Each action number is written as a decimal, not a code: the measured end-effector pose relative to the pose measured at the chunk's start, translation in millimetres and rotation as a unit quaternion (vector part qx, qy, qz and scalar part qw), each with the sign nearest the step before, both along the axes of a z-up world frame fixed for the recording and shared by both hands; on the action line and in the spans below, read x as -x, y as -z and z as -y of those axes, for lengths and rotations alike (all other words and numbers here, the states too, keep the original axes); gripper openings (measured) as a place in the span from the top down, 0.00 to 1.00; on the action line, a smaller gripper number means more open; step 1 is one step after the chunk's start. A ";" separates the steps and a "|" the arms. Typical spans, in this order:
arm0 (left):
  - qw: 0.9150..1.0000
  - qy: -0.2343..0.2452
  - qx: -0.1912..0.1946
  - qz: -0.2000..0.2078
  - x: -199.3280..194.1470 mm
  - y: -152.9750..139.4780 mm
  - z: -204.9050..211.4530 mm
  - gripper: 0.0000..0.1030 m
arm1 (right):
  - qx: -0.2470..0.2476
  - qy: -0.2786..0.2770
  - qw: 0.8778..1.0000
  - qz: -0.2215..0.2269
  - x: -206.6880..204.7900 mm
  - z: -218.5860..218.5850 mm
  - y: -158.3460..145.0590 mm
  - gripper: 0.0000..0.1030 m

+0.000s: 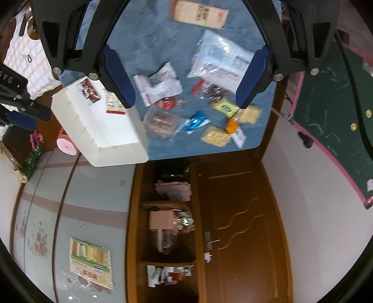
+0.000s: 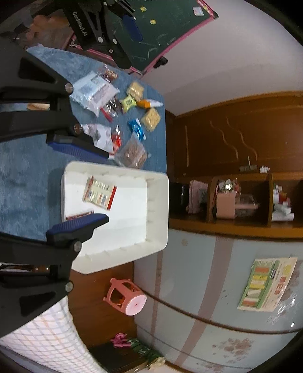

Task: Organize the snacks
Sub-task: 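Withdraw both tools from the bin toward the snacks, then grasp the clear blue-white bag with left gripper while right grasps beige cracker pack, then carry both bags over the white bin and open both grippers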

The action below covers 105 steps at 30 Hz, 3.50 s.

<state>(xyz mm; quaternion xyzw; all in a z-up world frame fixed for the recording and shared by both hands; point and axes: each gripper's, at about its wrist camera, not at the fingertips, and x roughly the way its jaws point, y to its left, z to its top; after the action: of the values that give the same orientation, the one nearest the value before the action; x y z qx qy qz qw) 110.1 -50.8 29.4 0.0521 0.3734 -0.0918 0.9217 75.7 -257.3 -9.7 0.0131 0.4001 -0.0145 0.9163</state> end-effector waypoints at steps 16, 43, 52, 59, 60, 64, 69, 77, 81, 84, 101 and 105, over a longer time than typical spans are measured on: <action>0.993 -0.110 -0.018 -0.041 19.9 46.1 -142.5 0.15 | -0.024 -0.152 0.988 -0.019 7.1 -101.8 44.3 0.37; 0.906 -0.229 0.191 -0.302 -87.9 225.9 -153.5 0.15 | 0.111 -0.460 0.870 -0.137 19.1 -233.3 240.0 0.37; 0.862 -0.259 0.275 -0.338 -97.8 268.4 -154.1 0.15 | 0.086 -0.471 0.869 -0.128 18.6 -223.0 245.4 0.37; 0.862 -0.271 0.278 -0.325 -108.8 275.3 -138.8 0.05 | 0.049 -0.468 0.874 -0.121 17.3 -212.0 245.7 0.37; 0.864 -0.271 0.277 -0.320 -110.5 275.2 -137.1 0.05 | 0.046 -0.467 0.875 -0.117 18.1 -210.8 244.9 0.38; 0.882 -0.268 0.240 -0.305 -117.5 270.5 -129.1 0.31 | 0.054 -0.466 0.876 -0.109 22.6 -209.7 244.4 0.41; 0.887 -0.243 0.272 -0.282 -118.5 260.8 -137.5 0.64 | 0.060 -0.465 0.877 -0.100 36.1 -210.4 240.8 0.43; 0.914 -0.199 0.255 -0.245 -110.4 227.7 -131.6 0.81 | 0.022 -0.431 0.898 -0.088 35.7 -189.6 217.9 0.43; 0.937 -0.175 0.217 -0.211 -95.5 202.5 -121.8 0.84 | 0.008 -0.411 0.909 -0.071 38.9 -176.8 200.9 0.43; 0.951 -0.159 0.190 -0.184 -81.0 182.0 -118.3 0.85 | -0.005 -0.394 0.917 -0.063 43.8 -170.0 190.7 0.43; 0.986 -0.034 0.153 -0.050 -9.6 43.4 -62.8 0.86 | -0.072 -0.225 0.972 0.001 47.0 -76.7 113.6 0.43; 0.988 0.008 0.150 -0.023 -6.5 7.4 -29.3 0.86 | -0.086 -0.171 0.981 0.022 35.4 -43.3 80.8 0.43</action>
<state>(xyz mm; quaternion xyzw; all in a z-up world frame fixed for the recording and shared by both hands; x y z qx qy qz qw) 116.6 -21.5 22.0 -0.0860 0.3762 -0.1555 0.9094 40.3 -214.0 -90.6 0.0237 0.3760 0.1772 0.9092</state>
